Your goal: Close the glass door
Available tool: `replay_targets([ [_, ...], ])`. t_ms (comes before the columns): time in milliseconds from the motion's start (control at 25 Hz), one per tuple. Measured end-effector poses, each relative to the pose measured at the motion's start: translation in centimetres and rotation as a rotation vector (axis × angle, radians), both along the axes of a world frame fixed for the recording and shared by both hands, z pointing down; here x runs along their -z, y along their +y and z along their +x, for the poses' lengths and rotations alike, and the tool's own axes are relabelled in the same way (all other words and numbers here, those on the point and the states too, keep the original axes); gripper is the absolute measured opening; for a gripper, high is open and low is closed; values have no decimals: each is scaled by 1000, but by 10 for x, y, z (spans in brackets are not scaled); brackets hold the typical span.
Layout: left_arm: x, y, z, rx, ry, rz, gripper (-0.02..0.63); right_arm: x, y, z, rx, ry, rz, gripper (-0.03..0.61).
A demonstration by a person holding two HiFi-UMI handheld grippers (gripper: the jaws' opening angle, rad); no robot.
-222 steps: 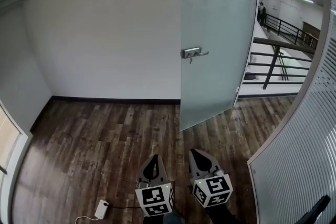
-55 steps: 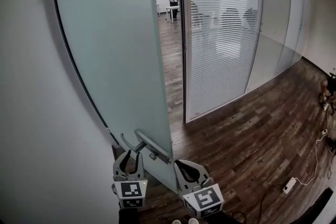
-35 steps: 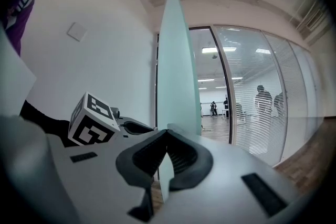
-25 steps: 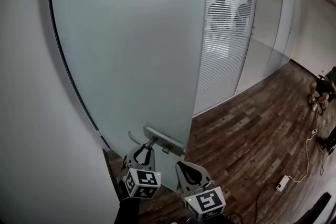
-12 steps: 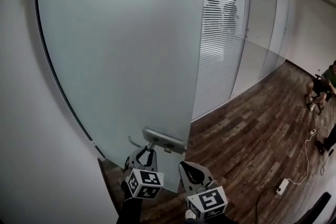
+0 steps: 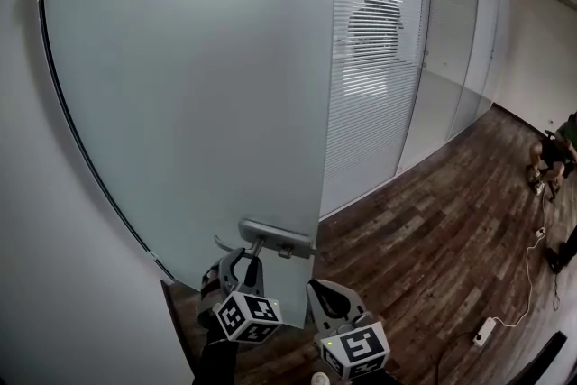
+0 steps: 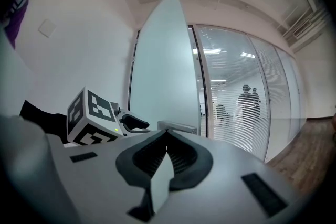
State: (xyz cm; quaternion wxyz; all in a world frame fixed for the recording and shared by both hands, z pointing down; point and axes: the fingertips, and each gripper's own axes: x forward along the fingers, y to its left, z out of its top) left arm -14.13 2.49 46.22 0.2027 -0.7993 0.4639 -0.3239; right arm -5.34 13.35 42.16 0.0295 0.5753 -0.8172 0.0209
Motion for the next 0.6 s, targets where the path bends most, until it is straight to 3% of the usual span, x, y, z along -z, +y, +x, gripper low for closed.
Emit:
replay_targets([
  [200,-10,-26,3,-30,-323,10,109,-1,-16,24,1,0,-3,-3],
  [360,-19,-58,12,-78,-510,54,109,-5,-32,38,2,-16,-5,-2],
  [480,-22,-76,20,-104,-621,111,109,-8,-45,47,4,-17,-3,-2],
  [600,-23,-92,27,-126,-663,127,109,-9,-59,56,-8,-22,-3,-2],
])
